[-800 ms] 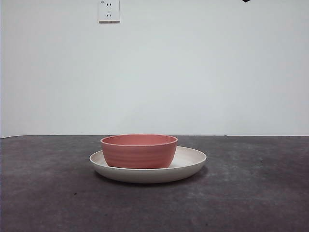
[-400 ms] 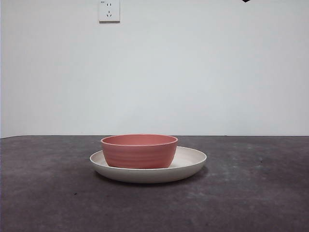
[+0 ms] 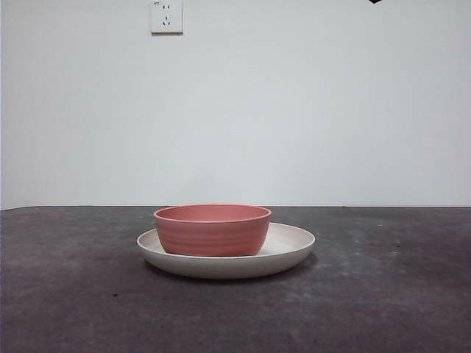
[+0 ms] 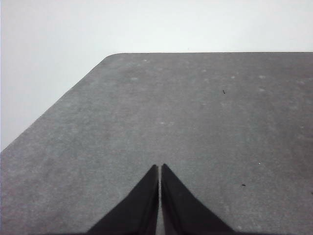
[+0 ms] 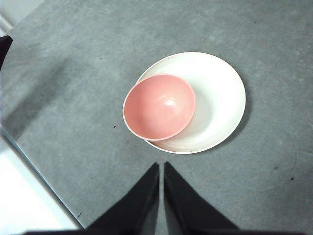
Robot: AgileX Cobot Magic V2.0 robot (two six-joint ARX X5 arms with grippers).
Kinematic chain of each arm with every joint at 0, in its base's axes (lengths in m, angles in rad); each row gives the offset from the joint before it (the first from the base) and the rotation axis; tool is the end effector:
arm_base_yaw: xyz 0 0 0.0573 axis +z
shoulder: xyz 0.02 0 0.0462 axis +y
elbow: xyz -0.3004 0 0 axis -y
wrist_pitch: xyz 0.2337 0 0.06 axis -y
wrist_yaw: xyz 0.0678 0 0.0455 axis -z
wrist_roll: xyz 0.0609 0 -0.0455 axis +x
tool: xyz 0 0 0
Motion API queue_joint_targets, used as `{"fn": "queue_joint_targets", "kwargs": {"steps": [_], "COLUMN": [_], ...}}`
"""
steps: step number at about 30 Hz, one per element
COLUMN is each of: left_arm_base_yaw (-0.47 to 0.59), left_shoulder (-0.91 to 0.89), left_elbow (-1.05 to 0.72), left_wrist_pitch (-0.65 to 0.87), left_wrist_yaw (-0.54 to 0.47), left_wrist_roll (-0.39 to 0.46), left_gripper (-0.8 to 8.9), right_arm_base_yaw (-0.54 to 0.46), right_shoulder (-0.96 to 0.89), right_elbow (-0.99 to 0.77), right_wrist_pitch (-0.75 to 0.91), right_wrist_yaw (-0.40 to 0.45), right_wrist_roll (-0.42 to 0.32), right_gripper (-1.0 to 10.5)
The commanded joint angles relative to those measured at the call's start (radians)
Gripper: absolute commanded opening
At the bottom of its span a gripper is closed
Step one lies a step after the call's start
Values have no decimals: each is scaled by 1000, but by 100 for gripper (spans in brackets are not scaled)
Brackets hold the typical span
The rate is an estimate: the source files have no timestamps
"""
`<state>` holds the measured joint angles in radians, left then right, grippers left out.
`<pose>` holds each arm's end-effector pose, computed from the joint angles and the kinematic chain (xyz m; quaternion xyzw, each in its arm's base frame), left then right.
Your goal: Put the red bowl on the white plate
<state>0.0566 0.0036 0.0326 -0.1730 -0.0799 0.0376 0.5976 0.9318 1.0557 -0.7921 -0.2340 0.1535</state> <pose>0.0782 0.0093 0.1529 0.0195 0.0732 0.0667 0.9949 0.1285 0.1045 0.3543 0.0071 0.3508 0.3557 0.8662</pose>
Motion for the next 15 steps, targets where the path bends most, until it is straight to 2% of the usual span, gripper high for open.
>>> {"fn": "queue_joint_targets", "kwargs": {"steps": [1,9,15], "left_arm_base_yaw": [3,3,3], "left_shoulder": [0,0,0], "left_elbow": [-21,-21,-21], "left_wrist_pitch": [14,15,15], "left_wrist_yaw": [-2,-2,-2], "left_wrist_roll": [-5,-5,-5], "left_gripper": [8,8,8], "right_arm_base_yaw": [9,6,-79], "right_shoulder": [8,-1,-76], "right_elbow": [5,5,5], "right_wrist_pitch": [10,10,10], "right_wrist_yaw": [0,2,3], "right_wrist_roll": [-5,-5,-45], "right_gripper": [8,8,8]}}
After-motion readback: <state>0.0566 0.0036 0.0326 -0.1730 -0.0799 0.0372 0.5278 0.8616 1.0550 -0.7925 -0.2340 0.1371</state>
